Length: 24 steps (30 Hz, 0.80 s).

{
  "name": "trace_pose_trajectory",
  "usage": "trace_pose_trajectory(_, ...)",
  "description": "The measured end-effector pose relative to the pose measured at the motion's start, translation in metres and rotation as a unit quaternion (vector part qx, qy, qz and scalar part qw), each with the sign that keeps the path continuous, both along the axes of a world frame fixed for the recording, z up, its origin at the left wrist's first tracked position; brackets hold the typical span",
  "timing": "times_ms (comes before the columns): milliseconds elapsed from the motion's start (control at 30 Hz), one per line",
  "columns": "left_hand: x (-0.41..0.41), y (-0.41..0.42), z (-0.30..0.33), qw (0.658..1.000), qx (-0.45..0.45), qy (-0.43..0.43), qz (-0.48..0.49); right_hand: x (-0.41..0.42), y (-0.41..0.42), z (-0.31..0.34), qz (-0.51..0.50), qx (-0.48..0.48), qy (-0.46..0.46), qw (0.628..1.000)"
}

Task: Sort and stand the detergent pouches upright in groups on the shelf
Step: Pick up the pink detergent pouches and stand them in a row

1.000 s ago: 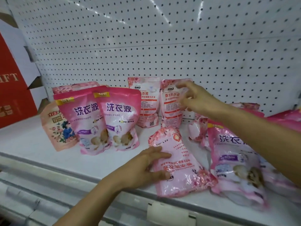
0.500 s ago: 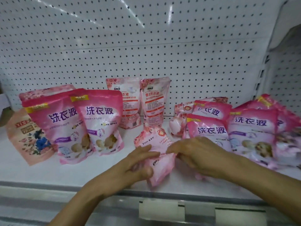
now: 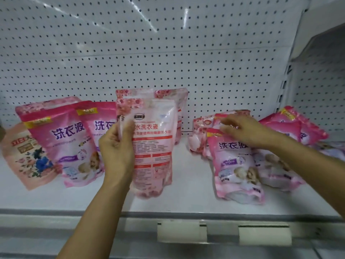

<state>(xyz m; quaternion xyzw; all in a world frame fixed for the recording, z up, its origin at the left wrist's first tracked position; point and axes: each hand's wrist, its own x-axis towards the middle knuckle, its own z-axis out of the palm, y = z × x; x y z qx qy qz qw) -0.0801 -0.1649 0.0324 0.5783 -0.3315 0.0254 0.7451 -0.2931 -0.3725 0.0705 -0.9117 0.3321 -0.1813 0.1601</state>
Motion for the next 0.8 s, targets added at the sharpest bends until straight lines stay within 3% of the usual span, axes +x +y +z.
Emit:
trace_pose_trajectory(100, 0.016, 0.011, -0.005, 0.998, -0.008, 0.011, 0.062, -0.002, -0.031, -0.018, -0.032, -0.023, 0.139, 0.990)
trace_pose_trajectory(267, 0.040, 0.025, -0.009, 0.986, -0.078, 0.042, 0.144, 0.006, -0.043, -0.008, -0.038, -0.040, 0.185, 0.981)
trace_pose_trajectory(400, 0.051, 0.033, -0.012, 0.991, -0.023, 0.037, 0.129, 0.003, -0.051, -0.003, -0.025, 0.073, 0.145, 0.986)
trace_pose_trajectory(533, 0.055, 0.042, -0.010, 0.995, 0.003, 0.047, 0.087, 0.005, -0.034, 0.007, 0.050, 0.117, 0.022, 0.992)
trace_pose_trajectory(667, 0.048, 0.048, -0.006, 0.997, 0.013, 0.055, 0.057, 0.031, 0.010, 0.039, 0.147, 0.060, -0.011, 0.987)
trace_pose_trajectory(800, 0.046, 0.056, -0.003, 0.998, 0.027, 0.039, 0.044, 0.059, 0.043, 0.069, 0.154, -0.023, -0.027, 0.987)
